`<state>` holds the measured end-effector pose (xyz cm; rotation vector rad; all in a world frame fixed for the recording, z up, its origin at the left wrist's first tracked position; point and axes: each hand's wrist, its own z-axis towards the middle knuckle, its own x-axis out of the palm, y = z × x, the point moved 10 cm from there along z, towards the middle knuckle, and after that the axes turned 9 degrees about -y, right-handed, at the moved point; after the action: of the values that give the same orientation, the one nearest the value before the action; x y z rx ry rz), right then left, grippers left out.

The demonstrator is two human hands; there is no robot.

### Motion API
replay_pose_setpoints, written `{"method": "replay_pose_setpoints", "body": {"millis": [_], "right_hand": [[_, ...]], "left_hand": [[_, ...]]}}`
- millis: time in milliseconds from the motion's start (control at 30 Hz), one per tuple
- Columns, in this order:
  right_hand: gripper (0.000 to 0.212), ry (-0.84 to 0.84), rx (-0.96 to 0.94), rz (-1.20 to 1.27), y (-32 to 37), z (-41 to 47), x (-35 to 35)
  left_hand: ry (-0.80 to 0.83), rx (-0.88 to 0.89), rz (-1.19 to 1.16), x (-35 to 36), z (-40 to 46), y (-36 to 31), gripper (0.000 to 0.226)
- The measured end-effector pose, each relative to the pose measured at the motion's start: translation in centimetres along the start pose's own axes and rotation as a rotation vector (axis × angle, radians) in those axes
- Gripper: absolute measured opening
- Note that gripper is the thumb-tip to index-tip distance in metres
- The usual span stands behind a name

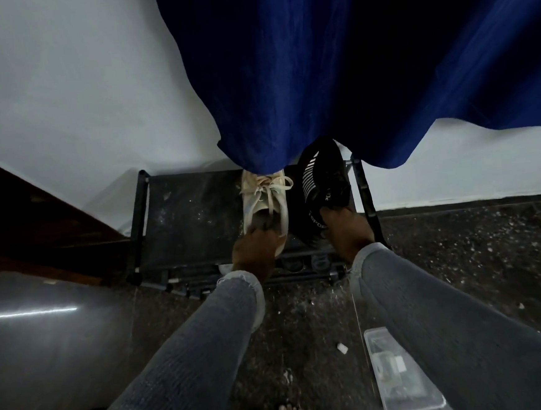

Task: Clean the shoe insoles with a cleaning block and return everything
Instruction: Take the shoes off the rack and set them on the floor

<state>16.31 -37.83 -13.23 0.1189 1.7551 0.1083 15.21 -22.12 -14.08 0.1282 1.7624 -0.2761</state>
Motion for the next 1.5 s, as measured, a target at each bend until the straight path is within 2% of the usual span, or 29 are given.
{"method": "replay_pose_setpoints", "body": {"millis": [267, 400, 567, 733, 933, 1067, 1200, 1500], "right_hand": [[0.022, -0.07, -0.079, 0.075, 4.3, -3.5, -2.9], [0.024, -0.038, -0.158, 0.075, 7.3, -6.9, -3.4], [0.021, -0.023, -0.284, 0.051, 11.8, -10.8, -4.2], [0.018, -0.066, -0.475, 0.012, 18.9, -12.6, -5.3], [0.019, -0.12, -0.726, 0.031, 29.9, -15.6, -5.5], [0.012, -0.083, -0.852, 0.022, 36.7, -18.0, -3.6], [0.01, 0.022, -0.945, 0.0, 41.8, -20.7, 0.5], [0.02, 0.293, -1.009, -0.213, 46.7, -24.2, 14.0]], "left_hand": [[0.054, -0.049, -0.174, -1.4, -4.2, 1.1, 0.029], [0.027, -0.054, -0.198, -3.5, -8.3, 1.7, 0.03], [0.028, -0.097, -0.227, -5.1, -14.4, 4.9, 0.041], [-0.09, -0.196, -0.251, -7.3, -20.0, 9.8, 0.04], [-0.16, -0.377, -0.276, -9.1, -27.3, 17.2, 0.037], [-0.138, -0.502, -0.261, -7.5, -32.3, 22.1, 0.033], [-0.059, -0.591, -0.289, -4.2, -36.8, 26.2, 0.03], [0.1, -0.681, -0.368, 6.6, -43.2, 30.5, 0.028]]}}
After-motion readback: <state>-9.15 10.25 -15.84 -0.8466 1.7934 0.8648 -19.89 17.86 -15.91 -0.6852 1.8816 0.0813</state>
